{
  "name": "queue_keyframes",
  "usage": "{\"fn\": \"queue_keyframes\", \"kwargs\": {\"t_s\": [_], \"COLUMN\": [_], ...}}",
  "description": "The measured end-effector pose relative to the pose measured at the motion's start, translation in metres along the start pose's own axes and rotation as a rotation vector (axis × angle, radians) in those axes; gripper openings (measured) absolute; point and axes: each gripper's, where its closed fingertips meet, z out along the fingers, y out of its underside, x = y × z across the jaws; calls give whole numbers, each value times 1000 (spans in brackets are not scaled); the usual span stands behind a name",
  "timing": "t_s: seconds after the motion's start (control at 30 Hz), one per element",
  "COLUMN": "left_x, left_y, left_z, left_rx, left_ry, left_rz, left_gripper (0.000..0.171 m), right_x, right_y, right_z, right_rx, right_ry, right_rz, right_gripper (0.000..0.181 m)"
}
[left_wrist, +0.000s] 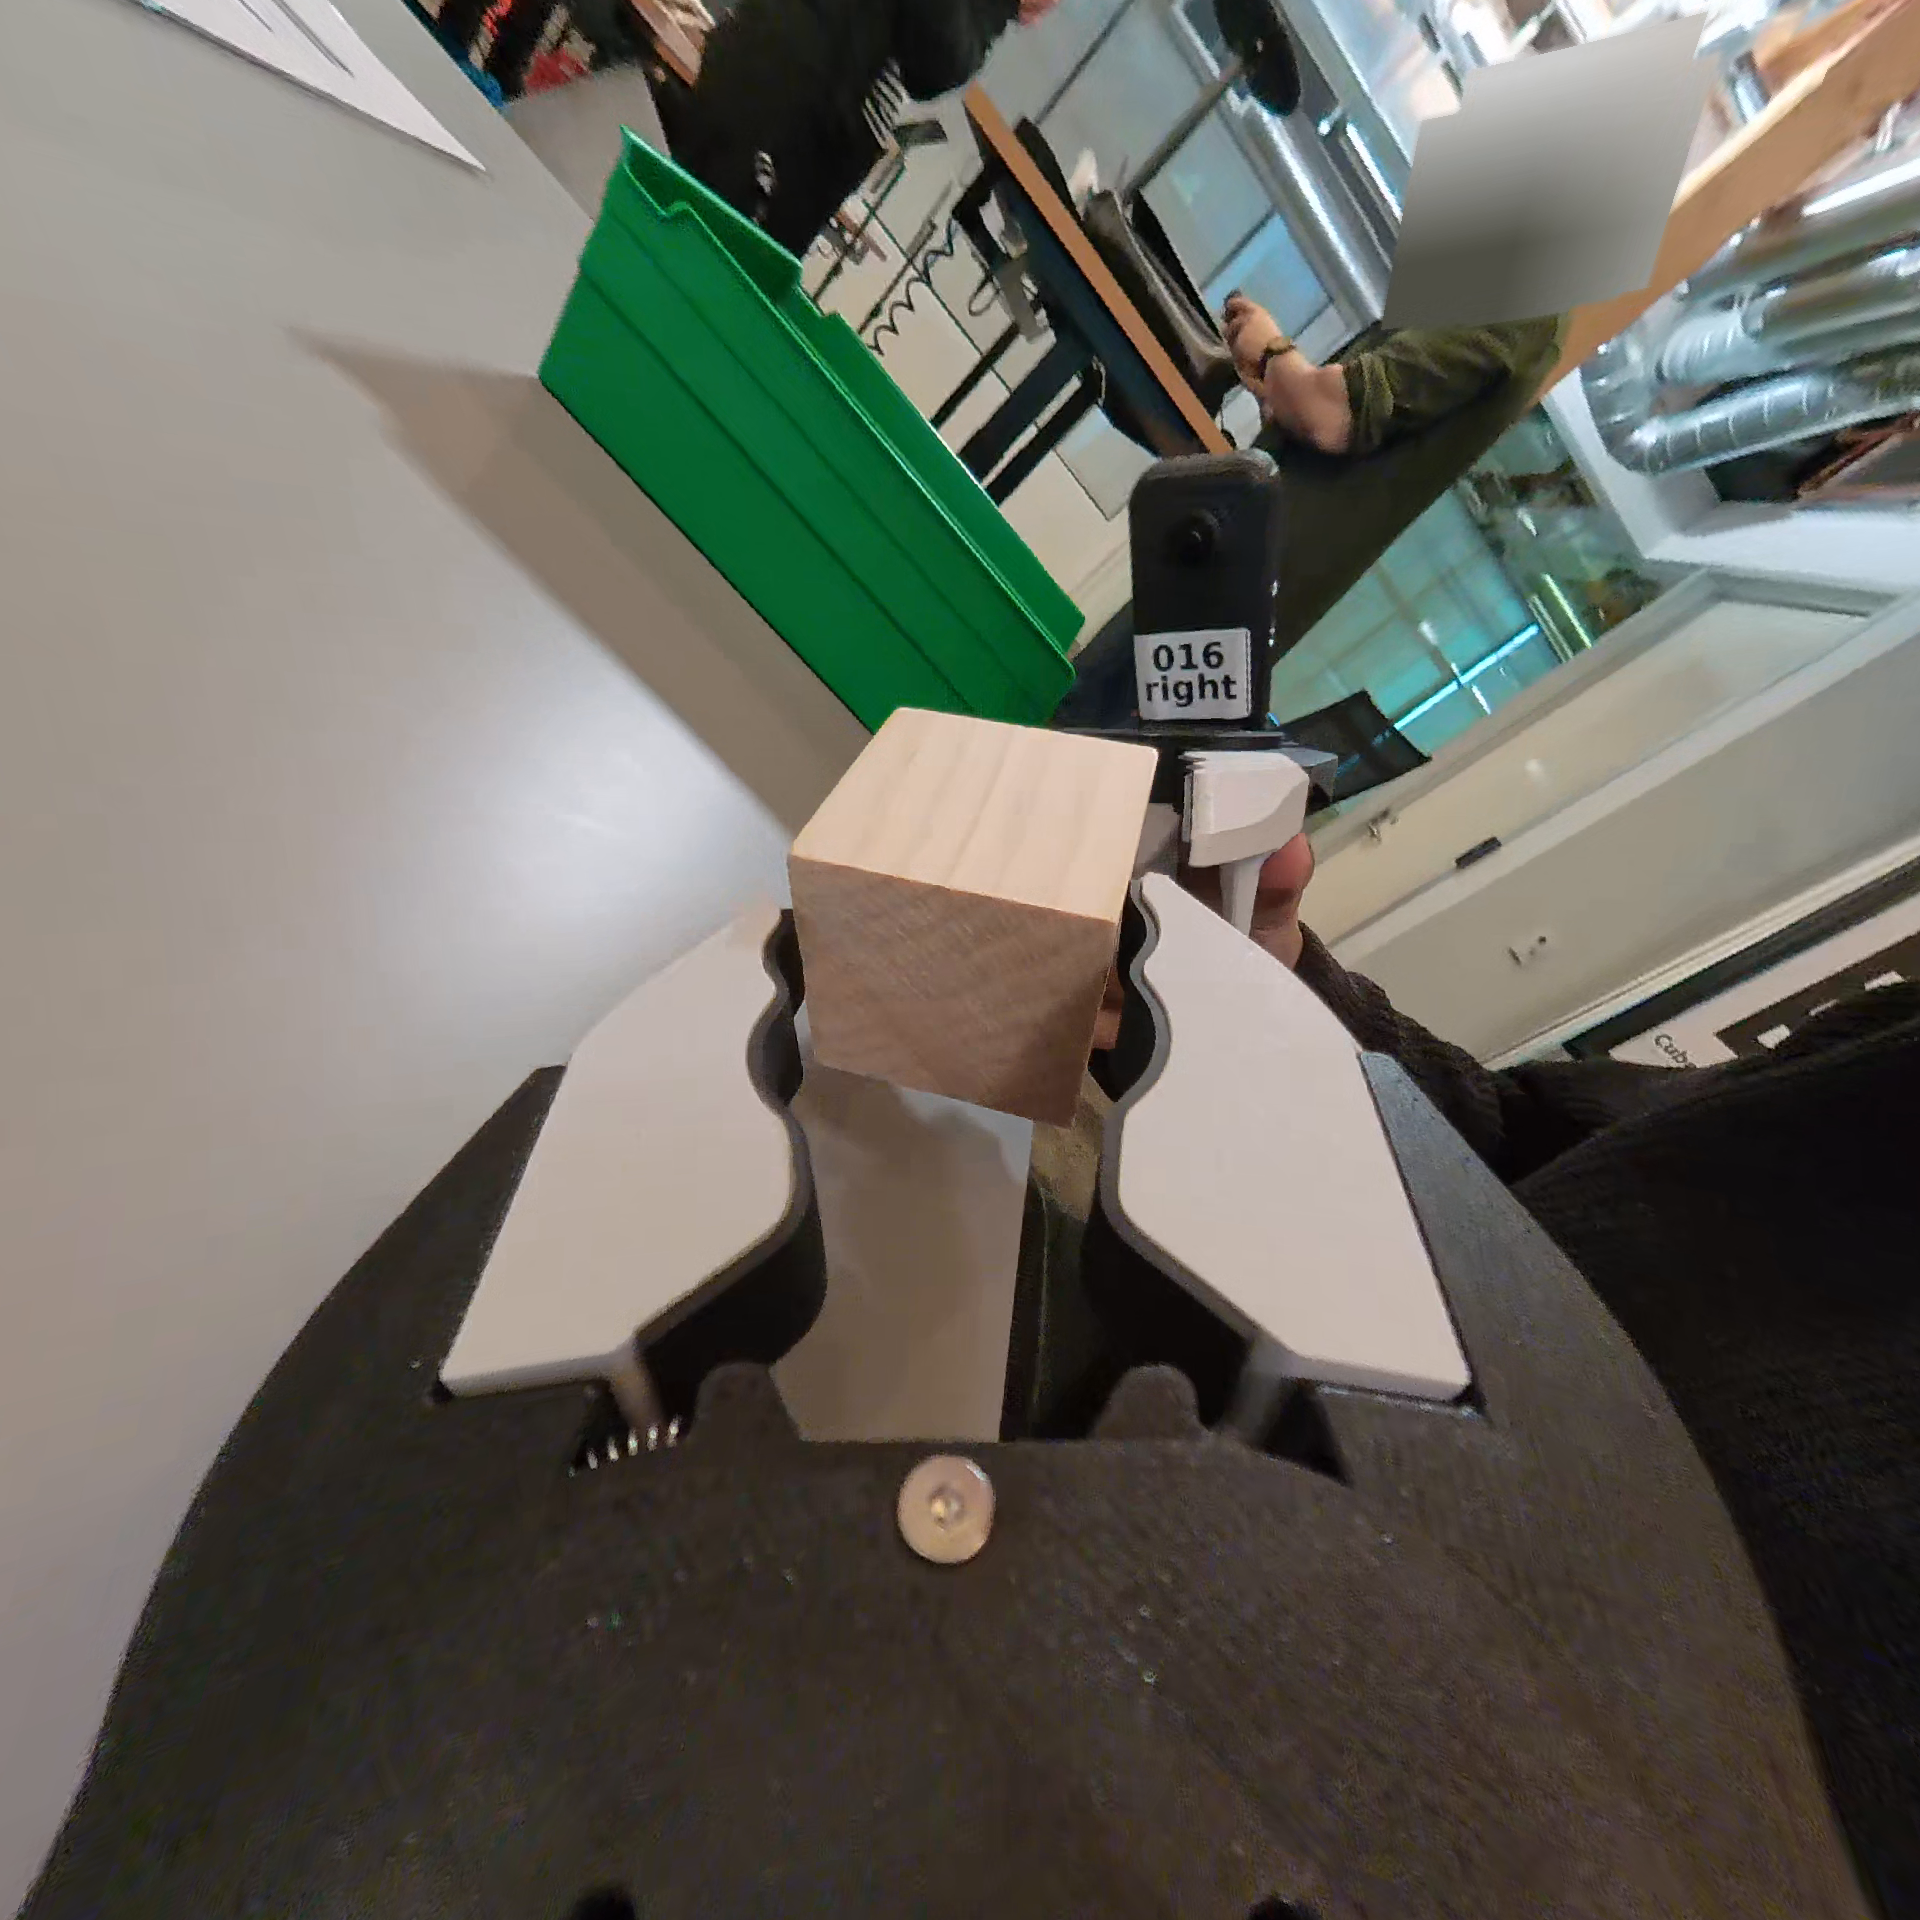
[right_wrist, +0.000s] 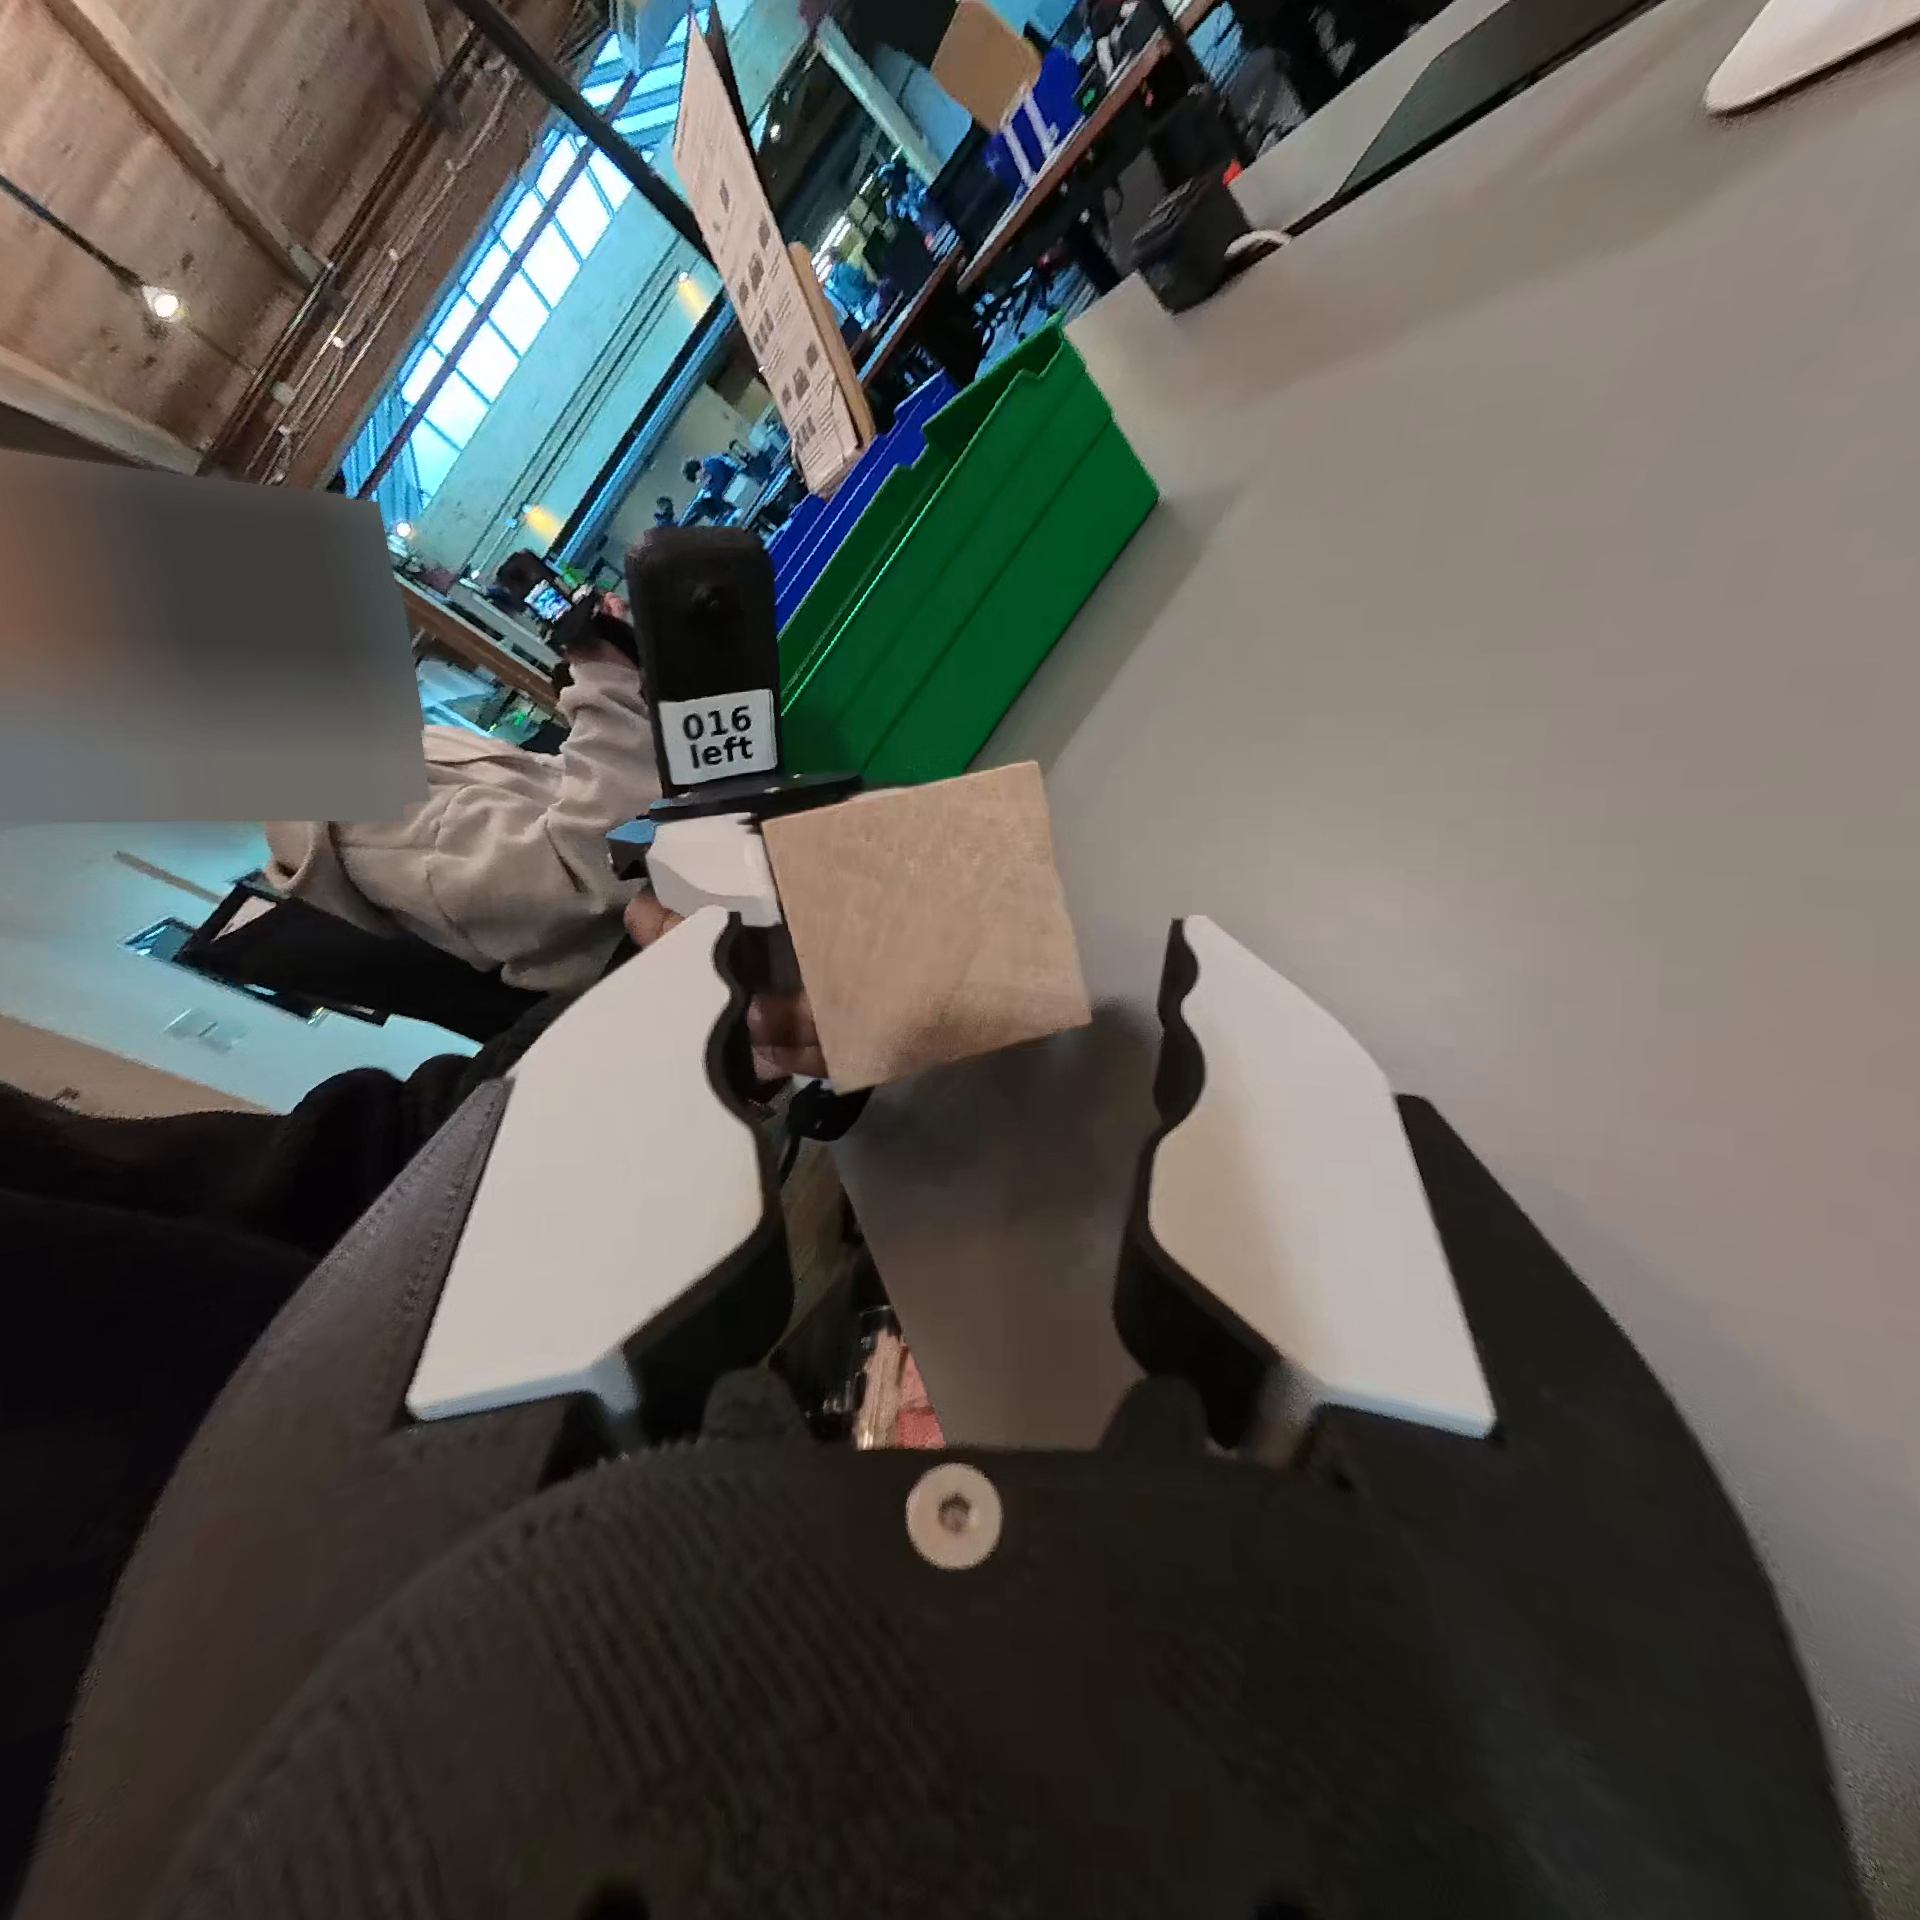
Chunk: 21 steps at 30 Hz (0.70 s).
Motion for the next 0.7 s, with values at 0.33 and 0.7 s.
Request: {"fn": "queue_keyframes", "kwargs": {"t_s": [0.33,0.7], "left_x": [4,4], "left_y": [-1,2], "left_z": [0,1], "left_rx": [9,-7], "left_ry": [62,71], "left_rz": [-81,-88], "left_gripper": [60,60], "right_x": [-7,-8], "right_y": [3,10], "right_z": [0,4], "right_rx": [-25,-63], "right_ry": [-48,-33], "right_rz": [-1,-53], "right_gripper": [57,56]}}
